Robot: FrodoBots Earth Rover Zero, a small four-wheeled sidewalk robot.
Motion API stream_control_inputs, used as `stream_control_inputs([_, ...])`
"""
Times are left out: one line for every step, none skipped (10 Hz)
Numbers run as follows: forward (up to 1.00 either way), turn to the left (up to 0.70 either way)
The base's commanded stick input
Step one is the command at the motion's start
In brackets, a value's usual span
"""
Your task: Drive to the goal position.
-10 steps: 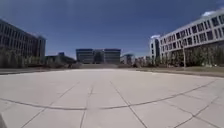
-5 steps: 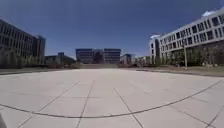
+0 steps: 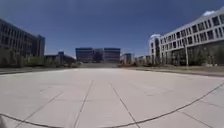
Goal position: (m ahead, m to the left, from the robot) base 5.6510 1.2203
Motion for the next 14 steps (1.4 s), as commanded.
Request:
stream_control_inputs([0.5, 0.03])
stream_control_inputs([0.5, 0.03])
stream_control_inputs([0.5, 0.0])
stream_control_inputs([0.5, 0.02])
stream_control_inputs([0.5, 0.02])
stream_control_inputs([0.52, 0.0])
stream_control_inputs([0.67, 0.0])
stream_control_inputs([0.7, 0.0])
stream_control_inputs([0.7, 0.0])
stream_control_inputs([0.7, 0.0])
stream_control_inputs([0.7, 0.0])
stream_control_inputs([0.7, 0.0])
stream_control_inputs([0.7, 0.0])
stream_control_inputs([0.7, 0.0])
